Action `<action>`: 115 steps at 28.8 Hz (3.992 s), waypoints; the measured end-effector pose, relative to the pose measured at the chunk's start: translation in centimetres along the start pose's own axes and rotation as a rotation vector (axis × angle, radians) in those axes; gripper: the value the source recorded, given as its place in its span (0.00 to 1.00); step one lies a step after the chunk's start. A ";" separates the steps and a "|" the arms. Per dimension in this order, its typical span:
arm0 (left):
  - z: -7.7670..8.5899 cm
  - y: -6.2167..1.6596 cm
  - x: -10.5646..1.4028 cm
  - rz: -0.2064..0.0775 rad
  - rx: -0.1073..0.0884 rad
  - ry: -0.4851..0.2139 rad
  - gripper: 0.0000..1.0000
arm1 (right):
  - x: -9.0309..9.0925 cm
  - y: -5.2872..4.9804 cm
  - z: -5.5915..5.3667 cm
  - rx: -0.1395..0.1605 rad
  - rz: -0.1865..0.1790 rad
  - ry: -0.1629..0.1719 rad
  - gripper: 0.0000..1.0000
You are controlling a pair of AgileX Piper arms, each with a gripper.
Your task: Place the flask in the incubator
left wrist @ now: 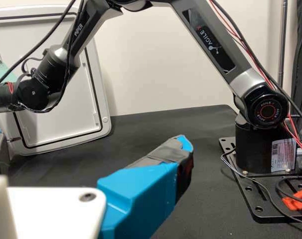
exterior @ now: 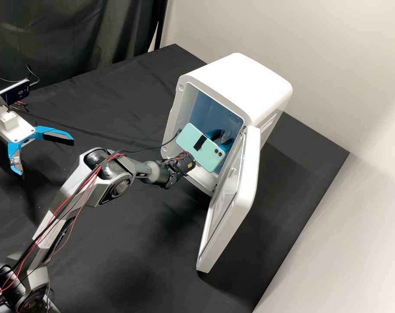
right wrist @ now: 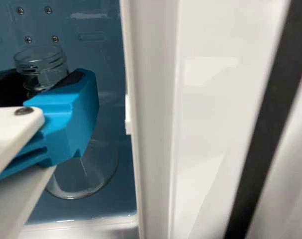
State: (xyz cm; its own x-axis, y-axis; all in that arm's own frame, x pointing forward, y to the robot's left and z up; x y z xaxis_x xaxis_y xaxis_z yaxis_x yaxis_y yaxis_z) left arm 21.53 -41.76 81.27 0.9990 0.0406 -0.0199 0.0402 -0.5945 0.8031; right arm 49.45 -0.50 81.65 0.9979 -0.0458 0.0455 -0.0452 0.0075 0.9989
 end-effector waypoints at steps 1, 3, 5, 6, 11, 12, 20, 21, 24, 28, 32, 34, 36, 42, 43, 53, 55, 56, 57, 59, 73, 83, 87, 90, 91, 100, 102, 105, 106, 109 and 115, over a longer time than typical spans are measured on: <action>0.0 0.00 0.0 0.000 0.000 0.000 1.00 | 0.0 0.0 0.0 0.000 0.000 0.000 0.00; 0.0 0.00 0.0 0.000 0.000 0.000 1.00 | 0.0 -0.1 0.1 0.000 -0.002 -0.002 0.00; 0.0 0.00 0.0 0.000 0.000 0.000 1.00 | 0.0 -0.2 0.2 0.000 -0.004 -0.004 0.00; 0.0 0.00 0.0 0.000 0.000 0.000 1.00 | 0.1 -0.3 0.3 0.000 -0.006 -0.006 0.00; 0.0 0.00 0.0 0.000 0.000 0.000 1.00 | 0.3 -0.8 0.8 0.000 -0.018 -0.017 0.00; 0.0 0.00 0.0 0.000 0.000 0.000 1.00 | 0.3 -1.0 0.9 0.000 -0.024 -0.021 0.00; 0.0 0.00 0.0 0.000 0.000 0.000 1.00 | 0.3 -1.7 1.1 -0.001 -0.031 -0.020 0.00; 0.0 0.00 0.0 0.000 0.000 0.000 1.00 | 0.3 -1.7 1.1 -0.001 -0.031 -0.020 0.00; 0.0 0.00 0.0 0.000 0.000 0.000 1.00 | 0.3 -1.7 1.1 -0.001 -0.031 -0.020 0.00; 0.0 0.00 0.0 0.000 0.000 0.000 1.00 | 0.3 -1.7 1.1 -0.001 -0.031 -0.020 0.00; 0.0 0.00 0.0 0.000 -0.001 0.001 1.00 | 0.3 -1.7 1.1 -0.001 -0.031 -0.020 0.00; 0.0 0.00 0.0 0.000 -0.001 0.000 1.00 | 0.3 -1.7 1.1 -0.001 -0.031 -0.020 0.00; 0.0 0.00 0.0 0.000 -0.001 0.000 1.00 | 0.3 -1.7 1.1 -0.001 -0.031 -0.020 0.00; 0.0 0.00 0.0 0.000 0.001 0.000 1.00 | 0.3 -1.7 1.1 -0.001 -0.031 -0.020 0.00; 0.0 0.00 0.0 0.000 0.001 0.000 1.00 | 0.3 -1.7 1.1 -0.001 -0.031 -0.020 0.00; 0.0 0.00 0.0 0.000 0.001 0.000 1.00 | 0.3 -1.7 1.1 0.007 -0.031 -0.020 0.00; 0.0 0.00 0.0 0.000 0.001 0.000 1.00 | 0.3 -1.7 1.1 0.012 -0.031 -0.020 0.00; 0.0 0.00 0.0 0.000 0.001 0.000 1.00 | 0.3 -1.7 1.1 0.016 -0.031 -0.020 0.00; 0.0 0.00 0.0 0.000 0.001 0.000 1.00 | 0.3 -1.7 1.1 0.022 -0.031 -0.020 0.00; 0.0 0.00 0.0 0.000 0.001 0.000 1.00 | 0.3 -1.7 1.1 0.032 -0.031 -0.020 0.00; 0.0 0.00 0.0 0.000 0.001 0.000 1.00 | 0.5 -1.6 1.0 0.036 -0.036 -0.024 0.00; 0.0 0.00 0.0 0.000 0.001 0.000 1.00 | 0.5 -1.6 1.0 0.043 -0.036 -0.024 1.00; 0.0 0.00 0.0 0.000 0.001 0.000 1.00 | 0.5 -1.6 1.0 0.043 -0.036 -0.024 1.00; 0.0 0.00 0.0 0.000 0.001 0.000 1.00 | 0.5 -1.6 1.0 0.043 -0.036 -0.024 1.00; 0.0 0.00 0.0 0.000 0.001 0.000 1.00 | 0.5 -1.6 1.0 0.043 -0.036 -0.024 1.00; 0.0 0.00 0.0 0.000 0.001 0.000 1.00 | 0.5 -1.6 1.0 0.043 -0.036 -0.024 1.00; 0.0 0.00 0.0 0.000 0.001 0.000 1.00 | 0.5 -1.6 1.0 0.043 -0.036 -0.024 1.00; 0.0 0.00 0.0 0.000 0.001 0.000 1.00 | 0.5 -1.6 1.0 0.043 -0.036 -0.024 1.00; 0.0 0.00 0.0 0.000 0.001 0.000 1.00 | 0.5 -1.6 1.0 0.043 -0.036 -0.024 1.00; 0.0 0.00 0.0 0.000 0.001 0.000 1.00 | 0.5 -1.6 1.0 0.043 -0.036 -0.024 1.00; 0.0 0.00 0.0 0.000 0.001 0.000 1.00 | 0.5 -1.6 1.0 0.042 -0.037 -0.023 1.00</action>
State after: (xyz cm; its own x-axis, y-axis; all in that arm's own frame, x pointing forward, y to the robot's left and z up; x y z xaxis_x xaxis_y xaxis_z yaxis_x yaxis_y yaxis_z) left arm 21.53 -41.78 81.25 0.9990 0.0403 -0.0200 0.0401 -0.5953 0.8025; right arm 49.95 -1.50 80.07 0.9976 -0.0687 0.0085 -0.0110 -0.0361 0.9993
